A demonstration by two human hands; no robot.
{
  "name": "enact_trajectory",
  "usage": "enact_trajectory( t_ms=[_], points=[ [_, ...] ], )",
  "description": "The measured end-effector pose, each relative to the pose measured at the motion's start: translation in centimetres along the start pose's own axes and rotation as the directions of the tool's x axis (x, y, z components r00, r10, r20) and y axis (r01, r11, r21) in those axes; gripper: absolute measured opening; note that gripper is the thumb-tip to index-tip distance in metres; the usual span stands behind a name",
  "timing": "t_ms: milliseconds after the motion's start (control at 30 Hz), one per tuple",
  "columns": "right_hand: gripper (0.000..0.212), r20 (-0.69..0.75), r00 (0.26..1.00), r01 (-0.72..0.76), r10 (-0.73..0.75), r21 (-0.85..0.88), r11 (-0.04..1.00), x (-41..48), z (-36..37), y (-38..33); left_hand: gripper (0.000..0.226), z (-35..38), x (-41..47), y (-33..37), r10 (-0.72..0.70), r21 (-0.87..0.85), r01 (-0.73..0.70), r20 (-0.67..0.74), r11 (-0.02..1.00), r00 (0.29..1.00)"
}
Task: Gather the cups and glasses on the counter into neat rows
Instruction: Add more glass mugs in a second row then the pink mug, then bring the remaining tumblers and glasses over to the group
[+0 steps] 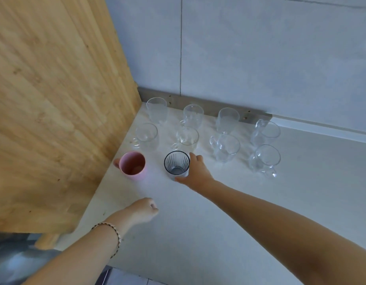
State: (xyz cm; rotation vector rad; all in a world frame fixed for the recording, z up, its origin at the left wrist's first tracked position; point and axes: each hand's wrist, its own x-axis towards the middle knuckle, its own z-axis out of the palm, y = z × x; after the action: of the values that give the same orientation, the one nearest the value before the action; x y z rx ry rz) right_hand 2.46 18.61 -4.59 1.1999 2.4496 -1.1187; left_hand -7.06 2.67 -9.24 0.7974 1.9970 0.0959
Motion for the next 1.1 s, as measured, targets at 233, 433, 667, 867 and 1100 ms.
enact_trajectory(
  t_ms=[233,433,667,867,1100],
  points=[
    [0.049,0.183,0.952,-0.245,0.244,-0.014,0.969,-4.2,-3.3,9.4,0.032,1.0,2.0,6.5,0.122,0.157,-0.132,0.076,0.979,0.99],
    [0.043,0.091,0.909,-0.407,0.408,-0.032,0.913,-11.1,-8.2,20.2,0.035,4.9,2.8,17.7,0.284,0.309,-0.335,0.199,0.89,0.938],
    [0.046,-0.034,0.829,-0.555,0.558,0.07,0.829,-23.1,-13.9,34.9,0.031,15.2,1.3,33.0,0.42,0.428,-0.517,0.305,0.742,0.855],
    [0.042,-0.087,0.744,-0.642,0.663,0.185,0.744,-34.1,-17.3,49.3,0.035,27.7,-1.1,45.0,0.437,0.43,-0.574,0.381,0.697,0.815],
    [0.037,-0.166,0.641,-0.685,0.749,0.316,0.656,-45.5,-20.9,62.6,0.03,40.7,-5.6,57.0,0.401,0.407,-0.607,0.486,0.683,0.777]
  ],
)
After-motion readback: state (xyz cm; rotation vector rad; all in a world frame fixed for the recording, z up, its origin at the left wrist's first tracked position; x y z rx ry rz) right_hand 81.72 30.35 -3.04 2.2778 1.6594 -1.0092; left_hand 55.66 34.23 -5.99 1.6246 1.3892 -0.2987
